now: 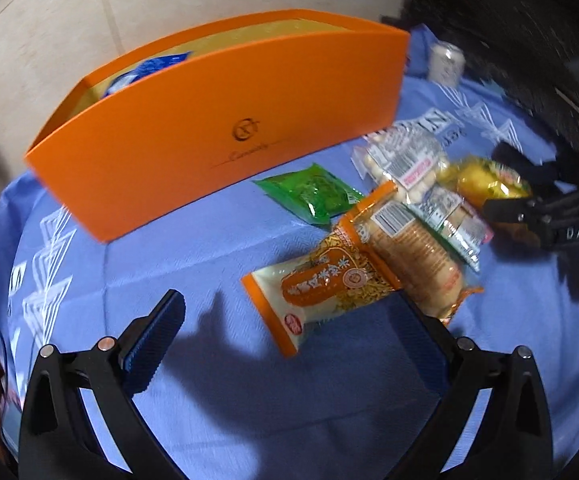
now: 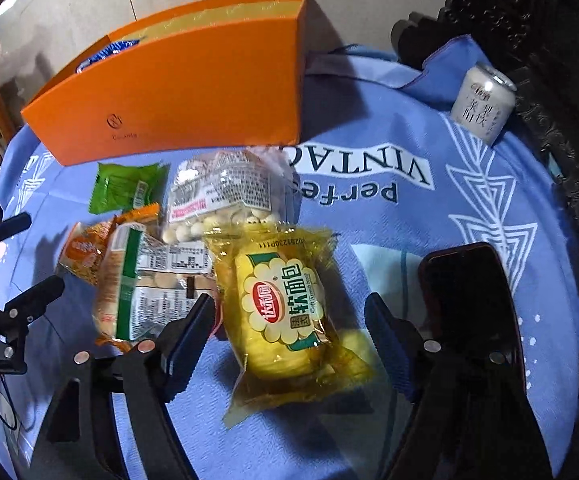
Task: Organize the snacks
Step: 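Move both open tools back toward the remaining snacks, then grasp the orange cracker pack with the left tool while the right tool grasps the yellow bread bag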
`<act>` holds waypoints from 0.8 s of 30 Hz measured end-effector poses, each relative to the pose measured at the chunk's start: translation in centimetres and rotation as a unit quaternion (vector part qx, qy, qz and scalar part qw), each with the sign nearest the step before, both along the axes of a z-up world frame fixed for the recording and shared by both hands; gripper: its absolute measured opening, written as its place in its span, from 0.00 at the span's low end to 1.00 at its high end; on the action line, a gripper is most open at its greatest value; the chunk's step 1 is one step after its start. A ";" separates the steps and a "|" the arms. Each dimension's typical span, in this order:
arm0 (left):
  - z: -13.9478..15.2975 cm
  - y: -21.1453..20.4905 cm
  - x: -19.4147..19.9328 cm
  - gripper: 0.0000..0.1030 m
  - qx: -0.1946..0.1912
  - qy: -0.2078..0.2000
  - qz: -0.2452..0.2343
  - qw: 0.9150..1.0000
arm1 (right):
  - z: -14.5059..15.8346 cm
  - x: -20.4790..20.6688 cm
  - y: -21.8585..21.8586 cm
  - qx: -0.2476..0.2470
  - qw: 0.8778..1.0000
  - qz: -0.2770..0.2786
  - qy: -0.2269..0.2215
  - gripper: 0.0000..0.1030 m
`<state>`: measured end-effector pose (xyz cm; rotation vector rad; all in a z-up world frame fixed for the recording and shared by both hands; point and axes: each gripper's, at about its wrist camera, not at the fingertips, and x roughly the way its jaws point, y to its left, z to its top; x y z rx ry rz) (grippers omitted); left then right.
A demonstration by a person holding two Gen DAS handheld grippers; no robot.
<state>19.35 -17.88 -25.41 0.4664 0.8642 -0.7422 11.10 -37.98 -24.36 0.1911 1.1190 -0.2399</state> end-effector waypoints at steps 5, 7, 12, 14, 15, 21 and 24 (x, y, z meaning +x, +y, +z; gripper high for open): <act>-1.8 -1.2 1.0 0.96 0.015 0.007 -0.069 0.998 | -0.6 0.4 -0.2 0.006 1.000 0.006 0.006 0.75; -2.3 -1.6 1.1 0.96 0.021 0.003 -0.103 0.994 | -0.7 0.5 -0.4 0.008 1.000 0.008 0.006 0.75; -2.7 -2.3 2.3 0.96 0.000 0.011 -0.164 0.986 | -1.2 0.8 -0.9 0.012 1.000 0.016 0.012 0.58; -3.0 -2.4 2.8 0.96 -0.011 0.025 -0.179 0.984 | -1.4 0.9 -1.1 0.013 1.000 0.015 0.012 0.55; -3.1 -2.4 3.0 0.96 -0.015 0.031 -0.183 0.983 | -1.5 1.0 -1.1 0.012 1.000 0.016 0.012 0.52; -3.1 -2.2 2.8 0.93 -0.022 0.033 -0.196 0.980 | -1.4 0.8 -1.4 0.015 1.000 0.016 0.012 0.40; -2.7 -2.1 1.8 0.74 -0.030 0.028 -0.214 0.976 | -1.3 0.5 -1.4 0.016 1.000 0.015 0.011 0.38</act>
